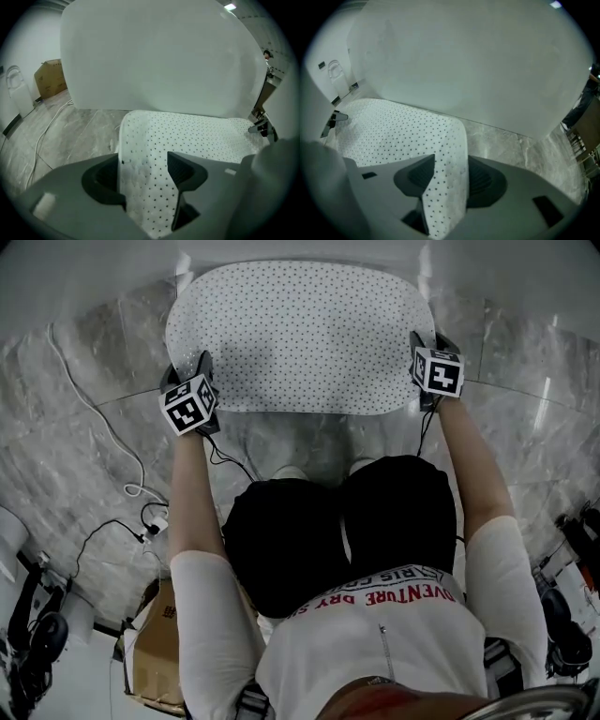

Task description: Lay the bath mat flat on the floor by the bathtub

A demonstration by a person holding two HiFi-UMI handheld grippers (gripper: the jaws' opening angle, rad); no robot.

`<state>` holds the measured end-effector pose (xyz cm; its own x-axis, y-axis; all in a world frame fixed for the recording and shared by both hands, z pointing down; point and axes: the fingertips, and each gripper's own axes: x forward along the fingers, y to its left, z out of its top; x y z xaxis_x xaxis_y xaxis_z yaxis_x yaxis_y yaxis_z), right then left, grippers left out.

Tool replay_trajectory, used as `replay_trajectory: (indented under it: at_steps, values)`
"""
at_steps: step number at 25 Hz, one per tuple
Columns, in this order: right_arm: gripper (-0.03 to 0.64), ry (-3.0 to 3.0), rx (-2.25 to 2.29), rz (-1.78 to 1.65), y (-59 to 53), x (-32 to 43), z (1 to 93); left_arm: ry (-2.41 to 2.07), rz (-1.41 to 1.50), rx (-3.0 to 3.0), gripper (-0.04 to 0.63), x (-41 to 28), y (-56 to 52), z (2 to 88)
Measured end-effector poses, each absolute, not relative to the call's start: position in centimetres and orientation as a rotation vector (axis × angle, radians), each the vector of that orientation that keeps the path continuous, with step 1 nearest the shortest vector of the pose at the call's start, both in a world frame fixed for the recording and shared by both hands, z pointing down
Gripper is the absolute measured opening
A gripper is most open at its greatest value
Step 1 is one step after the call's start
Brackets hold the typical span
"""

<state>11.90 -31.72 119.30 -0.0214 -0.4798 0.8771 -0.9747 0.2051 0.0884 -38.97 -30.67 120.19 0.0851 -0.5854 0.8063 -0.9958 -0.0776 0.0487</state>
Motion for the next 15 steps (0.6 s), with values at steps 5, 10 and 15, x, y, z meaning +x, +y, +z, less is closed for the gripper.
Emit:
replay_trajectory:
  at_steps: [5,10,15]
  values:
    - [0.261,-1.589,1.491,0.645,-31.9,13.2,118.3,-1.757,0.769,1.752,0.4,-40.4,-31.9,118.0]
    - [0.261,-1.641,1.512,0.669,-32.3,12.0,116.3,-1.738,0.776,1.88,0.437,-38.8,-33.6,114.6]
    - [0.18,-1.79,1.492,0.713,-33.0,8.9,112.0,-1.601,0.67,1.977,0.382,-35.0,-34.4,109.4]
